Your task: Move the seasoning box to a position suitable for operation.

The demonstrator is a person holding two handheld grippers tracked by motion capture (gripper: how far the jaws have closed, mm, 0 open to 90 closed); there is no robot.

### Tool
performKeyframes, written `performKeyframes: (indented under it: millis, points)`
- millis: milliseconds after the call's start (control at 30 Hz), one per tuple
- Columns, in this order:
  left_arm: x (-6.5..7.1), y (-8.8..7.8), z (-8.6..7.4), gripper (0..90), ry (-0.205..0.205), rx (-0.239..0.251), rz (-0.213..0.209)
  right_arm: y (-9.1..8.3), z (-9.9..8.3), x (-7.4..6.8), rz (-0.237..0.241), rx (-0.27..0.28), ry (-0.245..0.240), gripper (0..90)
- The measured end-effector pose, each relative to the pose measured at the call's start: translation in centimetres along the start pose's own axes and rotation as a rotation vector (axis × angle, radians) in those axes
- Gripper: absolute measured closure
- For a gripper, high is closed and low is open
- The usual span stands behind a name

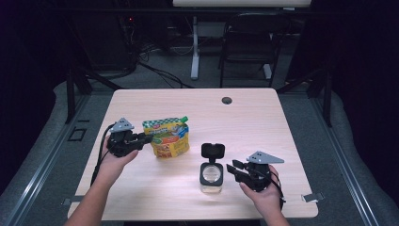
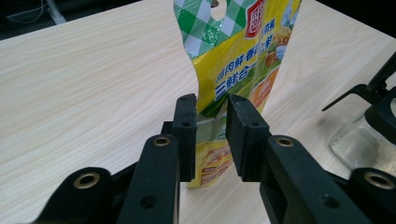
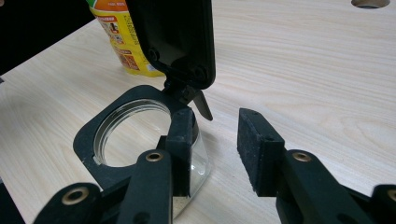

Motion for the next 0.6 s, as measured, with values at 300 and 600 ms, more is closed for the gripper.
performKeyframes:
  millis: [300,600]
  points:
    - [1.7,-0.5,-0.2,81.2,0.021,0.002,-0.044,0.1,-0.1,0.0,-0.004,0.002,0.005,66.1]
    - [3.1,-0.6,-0.5,82.9,0.009,0.005,-0.082,0.2,-0.2,0.0,-0.001,-0.002,0.008,66.1]
Point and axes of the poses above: each handheld gripper's, and its own axes: y roughly forward along the jaws, z roughly out of its top, x roughly to its right, the point moved 10 cm from there along y, roughly forward along the jaws, and after that the axes turned 13 degrees about x, right-handed, at the moved point
